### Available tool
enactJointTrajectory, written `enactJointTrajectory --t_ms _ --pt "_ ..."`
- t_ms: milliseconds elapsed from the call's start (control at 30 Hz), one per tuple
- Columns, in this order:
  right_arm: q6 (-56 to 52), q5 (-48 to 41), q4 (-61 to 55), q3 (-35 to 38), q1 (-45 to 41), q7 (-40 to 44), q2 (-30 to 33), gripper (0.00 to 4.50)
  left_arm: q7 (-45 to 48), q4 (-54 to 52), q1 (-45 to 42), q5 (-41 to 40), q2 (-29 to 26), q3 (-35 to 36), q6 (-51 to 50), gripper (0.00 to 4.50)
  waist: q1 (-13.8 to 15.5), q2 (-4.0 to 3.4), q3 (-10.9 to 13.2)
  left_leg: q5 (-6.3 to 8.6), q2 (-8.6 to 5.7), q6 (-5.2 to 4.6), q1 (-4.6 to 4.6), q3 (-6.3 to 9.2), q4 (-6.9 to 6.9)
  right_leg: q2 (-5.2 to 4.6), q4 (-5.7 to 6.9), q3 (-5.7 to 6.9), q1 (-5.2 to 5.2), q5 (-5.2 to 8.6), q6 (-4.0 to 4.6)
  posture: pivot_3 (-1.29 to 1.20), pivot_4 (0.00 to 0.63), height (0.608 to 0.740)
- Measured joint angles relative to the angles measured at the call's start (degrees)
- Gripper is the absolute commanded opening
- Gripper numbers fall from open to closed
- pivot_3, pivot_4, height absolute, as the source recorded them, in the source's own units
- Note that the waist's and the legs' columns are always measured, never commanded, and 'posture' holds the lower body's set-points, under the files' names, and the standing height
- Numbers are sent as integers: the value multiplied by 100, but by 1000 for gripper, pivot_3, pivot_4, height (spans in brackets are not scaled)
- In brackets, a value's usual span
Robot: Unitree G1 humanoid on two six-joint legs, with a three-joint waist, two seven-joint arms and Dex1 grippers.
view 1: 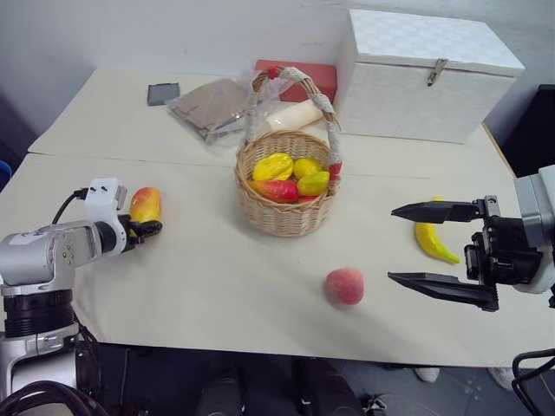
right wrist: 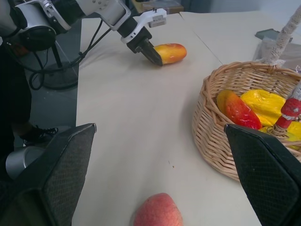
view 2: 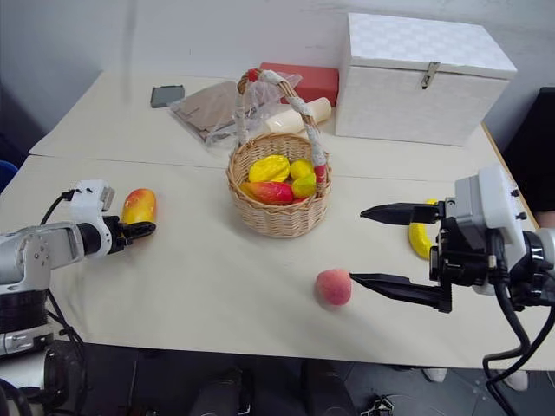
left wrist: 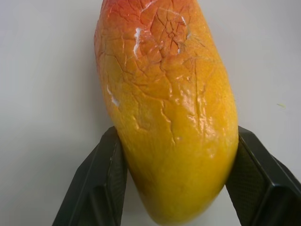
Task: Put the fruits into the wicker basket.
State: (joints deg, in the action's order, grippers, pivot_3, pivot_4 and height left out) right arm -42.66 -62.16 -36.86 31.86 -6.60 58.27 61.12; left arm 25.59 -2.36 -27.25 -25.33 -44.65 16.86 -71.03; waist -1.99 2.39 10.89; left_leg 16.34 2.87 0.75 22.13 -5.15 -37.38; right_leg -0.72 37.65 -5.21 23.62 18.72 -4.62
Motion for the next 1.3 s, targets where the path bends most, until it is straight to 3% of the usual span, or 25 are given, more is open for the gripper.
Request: enactJointTrajectory --t_ms 167,300,433,533,567,667,733,767,967,1167,1300 --pt "-38 -96 28 143 79 -196 0 4500 1863 -1177 110 -1069 -863 12 412 2410 8 4 3 0 -2 0 1 1 3 -7 -7 3 -2 2 4 0 150 740" --pt "-85 -112 34 261 170 -393 -18 4500 2553 -1279 -1079 -1205 -932 -641 960 2410 74 5 3 -6 -15 -11 1 16 -5 -11 -17 16 -22 0 0 0 150 740" --pt "-104 -148 -123 282 328 -716 -201 4500 2555 -243 -3002 -468 -75 -2259 1204 2410 113 1 0 -5 -29 -27 6 6 -14 16 -24 4 -23 -9 -18 0 150 740" --pt "-103 -186 -287 327 528 -912 -321 4500 2535 1086 -3764 370 745 -3266 1860 2410 92 0 0 -5 -24 -30 21 -3 -25 20 -24 -6 -10 -9 -24 0 150 740" --pt "-105 -190 -340 354 562 -977 -347 4500 2545 1485 -3897 618 965 -3512 2128 2962 57 -1 0 -4 -20 -30 28 -7 -28 19 -24 -6 0 -8 -25 0 150 740" --pt "-104 -191 -389 533 745 -1150 -382 4500 2580 2637 -4159 1158 1500 -3883 2839 3685 1 -2 3 -3 -17 -19 31 -9 -26 29 -16 -25 22 -8 -25 0 150 740" --pt "-107 -190 -438 772 1008 -1239 -472 4500 2644 3089 -4250 1329 1638 -3897 3132 4342 -10 -3 3 -3 -17 -16 31 -7 -19 33 -10 -55 31 -7 -23 0 150 740" --pt "-114 -191 -459 896 1161 -1269 -531 4500 2688 3220 -4266 1378 1654 -3868 3243 4455 -9 -3 3 -3 -14 -13 29 -7 -16 36 -8 -57 33 -6 -22 0 150 740" --pt "-133 -174 -567 1762 2232 -1217 -837 4500 3106 3151 -4186 1159 1524 -3162 3328 4455 30 -4 4 -3 -18 -15 28 -14 -26 30 9 -65 35 -7 -24 0 150 740" --pt "-128 54 -289 2805 3602 -615 -1220 4500 4708 1537 -3105 -16 316 -2078 3257 4455 -24 -7 4 -6 -10 -6 6 -15 -17 33 12 -61 22 -5 -21 0 150 740" --pt "-36 415 161 3315 4416 64 -1357 4500 5739 557 -2317 -449 -678 -1867 3214 4455 -14 -7 4 0 -15 -15 -16 -11 -12 27 -5 -57 -9 -4 -20 0 150 740"
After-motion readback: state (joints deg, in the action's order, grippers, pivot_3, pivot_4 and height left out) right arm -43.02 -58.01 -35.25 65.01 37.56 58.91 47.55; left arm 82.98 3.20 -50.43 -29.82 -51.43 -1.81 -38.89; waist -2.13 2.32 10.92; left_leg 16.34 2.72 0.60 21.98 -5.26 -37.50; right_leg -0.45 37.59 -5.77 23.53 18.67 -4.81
